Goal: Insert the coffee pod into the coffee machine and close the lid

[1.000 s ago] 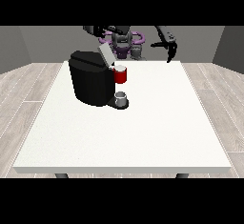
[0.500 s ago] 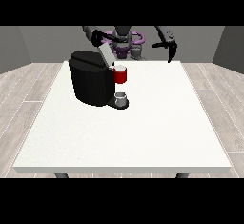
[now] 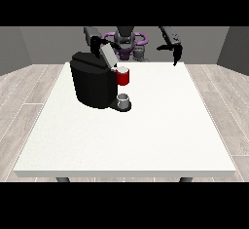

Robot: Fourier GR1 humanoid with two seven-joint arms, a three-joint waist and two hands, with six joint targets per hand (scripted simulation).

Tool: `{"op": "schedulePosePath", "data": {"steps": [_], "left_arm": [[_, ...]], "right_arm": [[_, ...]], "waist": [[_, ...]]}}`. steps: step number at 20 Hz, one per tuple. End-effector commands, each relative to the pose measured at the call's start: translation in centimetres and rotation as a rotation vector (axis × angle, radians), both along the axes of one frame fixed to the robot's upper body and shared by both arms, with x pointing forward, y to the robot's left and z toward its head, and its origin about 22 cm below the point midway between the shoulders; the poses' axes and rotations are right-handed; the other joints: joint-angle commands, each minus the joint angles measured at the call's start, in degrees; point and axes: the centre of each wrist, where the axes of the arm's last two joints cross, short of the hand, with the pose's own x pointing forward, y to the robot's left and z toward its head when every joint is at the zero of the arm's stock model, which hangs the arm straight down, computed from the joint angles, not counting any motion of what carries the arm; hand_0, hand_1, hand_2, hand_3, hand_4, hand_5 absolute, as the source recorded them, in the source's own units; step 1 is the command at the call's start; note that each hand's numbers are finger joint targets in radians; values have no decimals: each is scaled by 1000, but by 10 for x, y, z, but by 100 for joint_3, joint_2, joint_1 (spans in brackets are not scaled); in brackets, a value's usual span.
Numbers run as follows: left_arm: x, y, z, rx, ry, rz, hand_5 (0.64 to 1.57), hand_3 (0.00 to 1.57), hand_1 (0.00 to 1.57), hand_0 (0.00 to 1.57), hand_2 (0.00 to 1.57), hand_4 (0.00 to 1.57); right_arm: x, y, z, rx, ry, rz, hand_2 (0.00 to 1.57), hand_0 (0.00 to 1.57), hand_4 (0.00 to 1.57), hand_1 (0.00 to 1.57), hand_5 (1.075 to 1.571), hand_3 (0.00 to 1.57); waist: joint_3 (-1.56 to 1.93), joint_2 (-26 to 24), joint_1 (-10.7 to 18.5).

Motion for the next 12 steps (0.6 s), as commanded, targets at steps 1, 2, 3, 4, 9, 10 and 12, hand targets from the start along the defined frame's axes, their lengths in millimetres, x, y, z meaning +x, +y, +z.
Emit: {"op": "schedulePosePath", "data": {"steps": [1, 2, 3, 4, 9, 10, 12], "left_arm": [[20, -16, 15, 5, -59, -1, 1571, 0, 0, 0, 0, 298], [17, -7, 2, 4, -42, 7, 1571, 0, 0, 0, 0, 363], [-3, -10, -9, 1, -24, -16, 1571, 0, 0, 0, 0, 367], [3, 4, -4, 8, -42, -39, 1571, 0, 0, 0, 0, 337], [17, 0, 12, -7, -36, -25, 1571, 0, 0, 0, 0, 355], [21, 7, 0, -19, -65, 40, 1571, 0, 0, 0, 0, 369], [14, 9, -4, -15, -16, 20, 1571, 0, 0, 0, 0, 354]], "right_arm": [[19, -7, 12, 3, -23, 3, 0, 0, 440, 0, 1571, 0], [19, -1, 24, -10, -24, 31, 0, 0, 439, 0, 1571, 0], [17, -9, 3, -6, -29, -4, 0, 0, 431, 0, 1571, 0], [29, -9, 36, -16, -34, -3, 0, 0, 438, 0, 1571, 0], [25, -3, 4, -28, -25, 5, 0, 0, 317, 0, 1571, 0], [29, 5, 30, -12, -55, 35, 0, 0, 396, 0, 1571, 0], [24, 16, 17, -19, -24, 45, 0, 0, 423, 0, 1571, 0]], "waist": [[1, 335, 61], [-1, 204, -166], [0, 244, 73], [-1, 315, 115], [1, 348, 189], [-2, 473, -119], [-1, 328, 1]]}}
